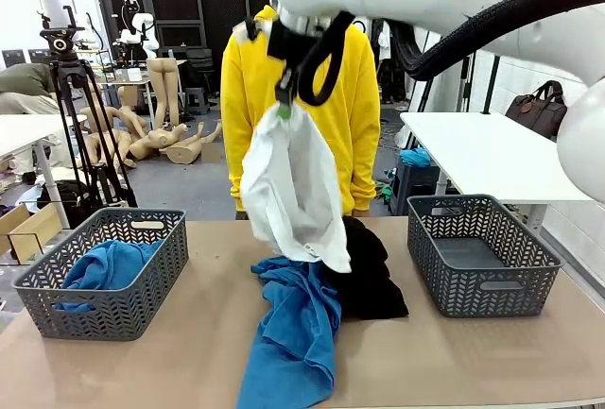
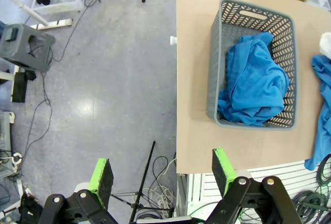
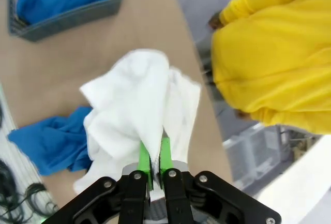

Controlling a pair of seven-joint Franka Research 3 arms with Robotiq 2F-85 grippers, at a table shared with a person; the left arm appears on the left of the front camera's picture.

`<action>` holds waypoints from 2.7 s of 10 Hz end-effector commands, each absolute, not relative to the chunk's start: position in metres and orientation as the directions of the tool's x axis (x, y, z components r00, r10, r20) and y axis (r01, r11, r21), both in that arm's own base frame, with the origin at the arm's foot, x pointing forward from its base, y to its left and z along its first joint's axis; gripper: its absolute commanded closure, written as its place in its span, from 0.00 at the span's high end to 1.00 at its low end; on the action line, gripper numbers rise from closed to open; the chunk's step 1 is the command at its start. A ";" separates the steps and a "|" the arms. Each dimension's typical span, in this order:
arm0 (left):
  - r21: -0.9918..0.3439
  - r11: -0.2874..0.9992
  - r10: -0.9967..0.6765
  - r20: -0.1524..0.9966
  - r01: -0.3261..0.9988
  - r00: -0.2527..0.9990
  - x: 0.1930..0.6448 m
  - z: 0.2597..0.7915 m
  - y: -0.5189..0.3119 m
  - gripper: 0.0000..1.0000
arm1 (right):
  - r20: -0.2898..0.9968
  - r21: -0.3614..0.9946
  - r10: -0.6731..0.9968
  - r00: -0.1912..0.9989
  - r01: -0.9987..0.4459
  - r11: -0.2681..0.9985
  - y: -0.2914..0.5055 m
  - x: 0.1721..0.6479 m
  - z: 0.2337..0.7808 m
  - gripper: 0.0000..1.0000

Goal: Sort the tops and bottoms.
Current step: Lift clothes from the center of the table with your right hand, then sort the clothes according to human instructions.

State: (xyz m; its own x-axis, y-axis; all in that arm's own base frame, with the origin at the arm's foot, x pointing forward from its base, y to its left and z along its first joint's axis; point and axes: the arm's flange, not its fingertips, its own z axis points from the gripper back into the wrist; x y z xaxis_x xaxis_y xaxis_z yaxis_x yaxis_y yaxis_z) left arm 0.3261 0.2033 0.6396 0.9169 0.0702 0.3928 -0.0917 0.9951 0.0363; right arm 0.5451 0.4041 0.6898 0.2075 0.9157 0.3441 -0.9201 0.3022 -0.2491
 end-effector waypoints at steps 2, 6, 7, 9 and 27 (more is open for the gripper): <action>0.037 0.995 0.075 0.394 -0.098 0.916 0.326 0.640 0.205 1.00 | 0.413 -0.415 0.888 0.204 -0.826 0.383 0.426 0.540 0.795 0.00; 0.037 0.995 0.075 0.394 -0.098 0.916 0.326 0.640 0.205 1.00 | 0.539 -0.499 0.805 0.249 -0.675 0.543 0.428 0.499 0.928 0.00; 0.037 0.995 0.075 0.394 -0.098 0.916 0.326 0.640 0.205 1.00 | 0.554 -0.508 0.789 0.264 -0.643 0.572 0.434 0.492 0.947 0.00; 0.037 0.995 0.075 0.394 -0.098 0.916 0.326 0.640 0.205 1.00 | 0.566 -0.519 0.788 0.241 -0.639 0.568 0.443 0.485 0.957 0.00; 0.037 0.995 0.075 0.394 -0.098 0.916 0.326 0.640 0.205 1.00 | 0.564 -0.496 0.792 0.232 -0.672 0.550 0.384 0.444 0.885 0.00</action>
State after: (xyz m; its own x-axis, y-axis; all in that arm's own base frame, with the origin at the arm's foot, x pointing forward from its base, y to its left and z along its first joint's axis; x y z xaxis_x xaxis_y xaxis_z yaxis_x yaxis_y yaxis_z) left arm 0.3261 0.2034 0.6398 0.9168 0.0702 0.3932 -0.0919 0.9951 0.0364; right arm 0.4456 0.3862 0.8815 0.2401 0.7942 0.5583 -0.6664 0.5530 -0.5001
